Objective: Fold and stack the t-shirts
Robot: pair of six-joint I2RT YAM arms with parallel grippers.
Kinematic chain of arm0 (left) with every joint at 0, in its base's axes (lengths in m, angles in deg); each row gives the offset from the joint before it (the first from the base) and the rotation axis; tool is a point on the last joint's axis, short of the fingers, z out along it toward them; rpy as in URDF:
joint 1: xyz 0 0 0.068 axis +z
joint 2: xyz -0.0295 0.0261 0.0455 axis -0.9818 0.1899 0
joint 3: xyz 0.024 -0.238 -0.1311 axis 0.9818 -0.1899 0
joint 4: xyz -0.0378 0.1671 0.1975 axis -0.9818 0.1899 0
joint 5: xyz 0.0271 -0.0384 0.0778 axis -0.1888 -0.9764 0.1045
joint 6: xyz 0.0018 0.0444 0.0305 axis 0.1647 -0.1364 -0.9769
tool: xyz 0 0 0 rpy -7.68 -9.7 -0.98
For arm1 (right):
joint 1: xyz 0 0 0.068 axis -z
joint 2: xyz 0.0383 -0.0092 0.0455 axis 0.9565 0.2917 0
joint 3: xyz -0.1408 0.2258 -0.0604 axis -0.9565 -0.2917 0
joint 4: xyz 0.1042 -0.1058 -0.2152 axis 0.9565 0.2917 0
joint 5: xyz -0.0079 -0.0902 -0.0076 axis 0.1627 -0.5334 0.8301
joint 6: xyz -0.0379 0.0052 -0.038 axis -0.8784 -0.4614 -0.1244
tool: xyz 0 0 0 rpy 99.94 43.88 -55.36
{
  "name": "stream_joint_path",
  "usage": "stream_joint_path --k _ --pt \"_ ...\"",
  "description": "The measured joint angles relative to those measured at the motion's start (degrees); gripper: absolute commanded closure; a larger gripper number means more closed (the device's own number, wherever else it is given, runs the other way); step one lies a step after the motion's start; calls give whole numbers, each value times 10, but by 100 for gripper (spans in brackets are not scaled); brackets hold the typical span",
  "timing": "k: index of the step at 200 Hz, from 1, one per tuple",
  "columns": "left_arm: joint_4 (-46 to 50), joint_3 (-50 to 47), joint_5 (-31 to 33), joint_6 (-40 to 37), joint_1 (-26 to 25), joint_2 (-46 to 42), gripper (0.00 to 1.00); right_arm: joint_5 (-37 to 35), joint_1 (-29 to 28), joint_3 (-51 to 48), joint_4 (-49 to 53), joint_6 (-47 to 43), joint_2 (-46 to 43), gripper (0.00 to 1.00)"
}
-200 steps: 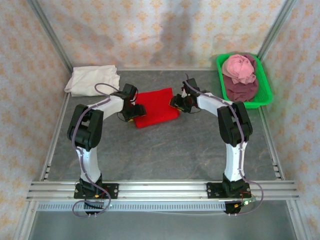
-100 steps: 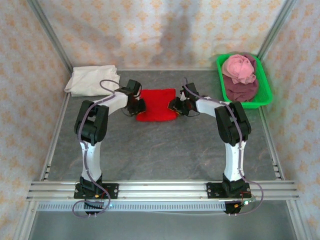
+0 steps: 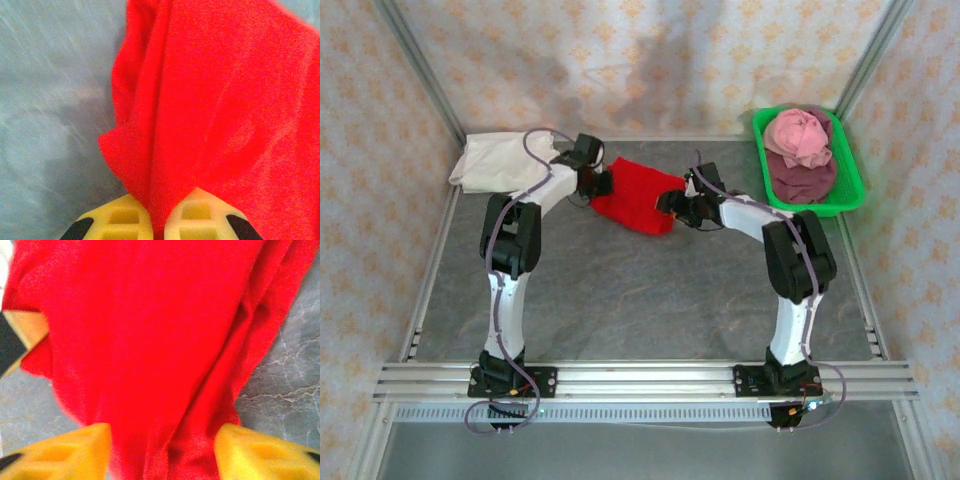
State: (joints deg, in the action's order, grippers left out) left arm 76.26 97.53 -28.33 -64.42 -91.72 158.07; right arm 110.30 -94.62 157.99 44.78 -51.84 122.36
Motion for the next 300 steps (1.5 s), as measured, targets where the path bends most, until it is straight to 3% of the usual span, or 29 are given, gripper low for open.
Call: stream_joint_path --k 23,51,90,141,198,300 --pt "67 124 62 -94 13 24 100 -4 0 -5 -17 -3 -46 27" --pt "110 206 128 -207 26 27 100 -3 -3 -12 -34 -3 -66 27" --pt "152 304 147 -306 63 57 100 10 -7 -22 -35 3 -64 27" --pt "177 380 127 -401 144 103 100 22 -12 -36 -34 14 -61 26" --pt "208 446 45 -454 198 117 100 22 -12 -59 -12 14 -61 26" --pt "212 478 -68 -445 298 119 100 7 -12 -59 34 12 -61 26"
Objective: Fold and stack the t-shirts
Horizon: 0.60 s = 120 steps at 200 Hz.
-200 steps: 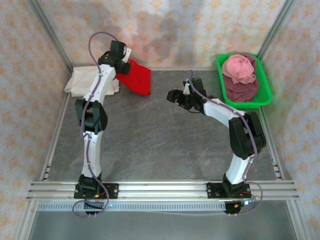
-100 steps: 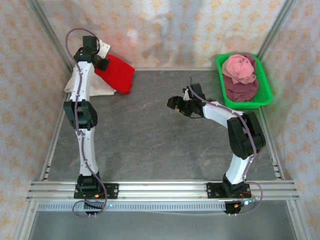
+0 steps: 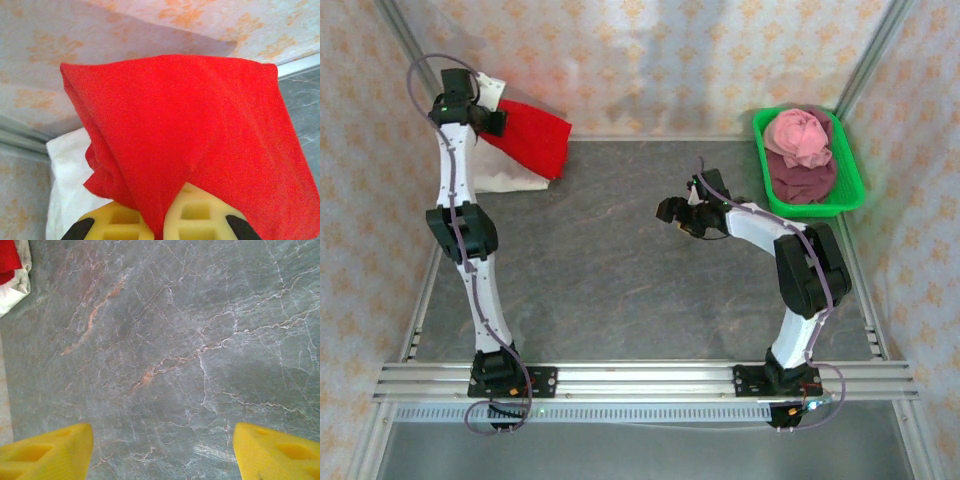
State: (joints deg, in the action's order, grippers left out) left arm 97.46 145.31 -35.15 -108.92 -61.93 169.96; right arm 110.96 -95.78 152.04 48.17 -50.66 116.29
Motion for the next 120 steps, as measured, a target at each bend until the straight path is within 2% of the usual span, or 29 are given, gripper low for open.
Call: stream_joint_path --k 5,14,35,56,84,97,120 --pt "0 2 -2 2 6 2 95 0 0 0 1 0 0 26" --pt "-2 7 -3 5 15 9 58 0 0 0 3 0 0 26" --pt "-15 10 19 6 30 34 1 -5 0 0 11 -2 -1 26" --pt "-23 10 89 14 34 58 0 -14 0 1 24 -10 -5 26" --pt "-38 -26 196 79 35 45 0 -47 0 2 48 -29 -26 23" --pt "-88 -151 212 118 37 -29 0 -95 -1 2 63 -42 -47 21" --pt "-235 -493 214 212 35 -264 0 -228 0 -26 52 -79 -117 13"
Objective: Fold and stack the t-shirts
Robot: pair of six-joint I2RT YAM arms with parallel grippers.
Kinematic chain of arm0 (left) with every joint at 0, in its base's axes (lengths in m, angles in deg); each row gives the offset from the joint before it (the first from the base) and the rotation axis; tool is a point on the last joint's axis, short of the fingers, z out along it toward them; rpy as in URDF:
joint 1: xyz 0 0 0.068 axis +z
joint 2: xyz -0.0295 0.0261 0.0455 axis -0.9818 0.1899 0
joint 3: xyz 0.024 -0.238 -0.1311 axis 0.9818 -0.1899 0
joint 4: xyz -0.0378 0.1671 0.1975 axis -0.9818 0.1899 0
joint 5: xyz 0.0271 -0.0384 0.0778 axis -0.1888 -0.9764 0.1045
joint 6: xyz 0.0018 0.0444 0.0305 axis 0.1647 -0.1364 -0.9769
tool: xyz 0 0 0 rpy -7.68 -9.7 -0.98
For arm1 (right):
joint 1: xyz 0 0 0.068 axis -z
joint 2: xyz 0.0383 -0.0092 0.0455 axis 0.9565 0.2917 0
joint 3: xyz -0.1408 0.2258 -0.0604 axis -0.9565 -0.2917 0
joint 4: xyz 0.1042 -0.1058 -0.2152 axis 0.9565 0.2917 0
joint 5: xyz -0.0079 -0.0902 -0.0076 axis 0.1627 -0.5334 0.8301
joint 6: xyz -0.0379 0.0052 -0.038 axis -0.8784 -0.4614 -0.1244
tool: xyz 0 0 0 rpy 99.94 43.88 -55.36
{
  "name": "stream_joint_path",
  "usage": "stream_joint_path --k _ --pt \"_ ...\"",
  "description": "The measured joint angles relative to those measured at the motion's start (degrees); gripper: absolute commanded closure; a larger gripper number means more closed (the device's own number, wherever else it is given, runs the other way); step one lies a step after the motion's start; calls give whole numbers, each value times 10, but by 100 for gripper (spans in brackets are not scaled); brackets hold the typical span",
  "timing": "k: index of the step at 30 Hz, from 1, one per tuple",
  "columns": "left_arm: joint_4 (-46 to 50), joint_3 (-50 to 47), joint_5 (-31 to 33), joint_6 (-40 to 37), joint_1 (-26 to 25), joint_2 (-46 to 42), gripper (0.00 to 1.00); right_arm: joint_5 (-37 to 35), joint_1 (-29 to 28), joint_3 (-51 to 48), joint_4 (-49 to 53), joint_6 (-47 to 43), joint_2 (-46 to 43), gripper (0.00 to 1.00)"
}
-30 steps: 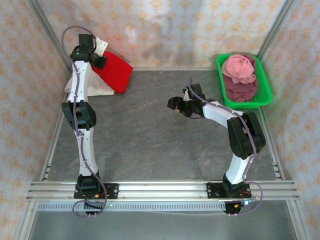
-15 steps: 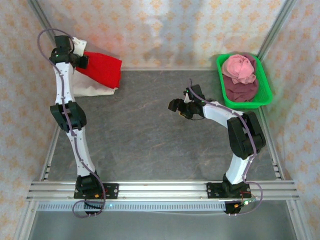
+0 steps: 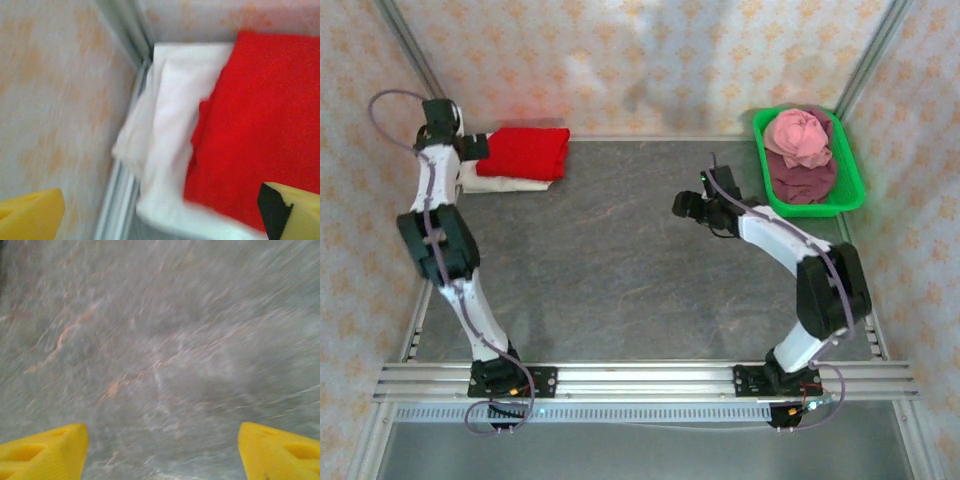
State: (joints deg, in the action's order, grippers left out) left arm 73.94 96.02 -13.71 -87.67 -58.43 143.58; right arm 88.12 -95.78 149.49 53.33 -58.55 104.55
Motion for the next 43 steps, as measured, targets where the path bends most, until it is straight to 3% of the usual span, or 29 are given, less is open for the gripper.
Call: stream_joint_path --k 3,7,11,14,17,21,27,29,43 --pt "-133 -252 27 78 -29 -226 0 -111 13 -68 -41 -36 -83 12" --pt "-313 -493 81 150 -121 -408 0 -235 55 -162 -107 -92 -159 9" --pt "-423 -680 146 150 -201 -416 0 -325 80 -250 -176 -160 -185 8" --pt "-445 -761 165 136 -226 -378 0 -332 106 -312 -261 -195 -184 7" --pt "-471 -788 168 123 -224 -361 0 -318 126 -374 -384 -227 -155 7" --pt "-578 -787 135 106 -220 -322 1 -261 153 -395 -480 -245 -84 7" --pt "-662 -808 90 80 -221 -289 0 -194 194 -439 -631 -243 -43 5" --pt "-667 -807 81 76 -221 -288 0 -173 207 -442 -635 -237 -34 0" --pt "-680 -806 73 64 -225 -284 0 -127 222 -422 -638 -228 -32 1"
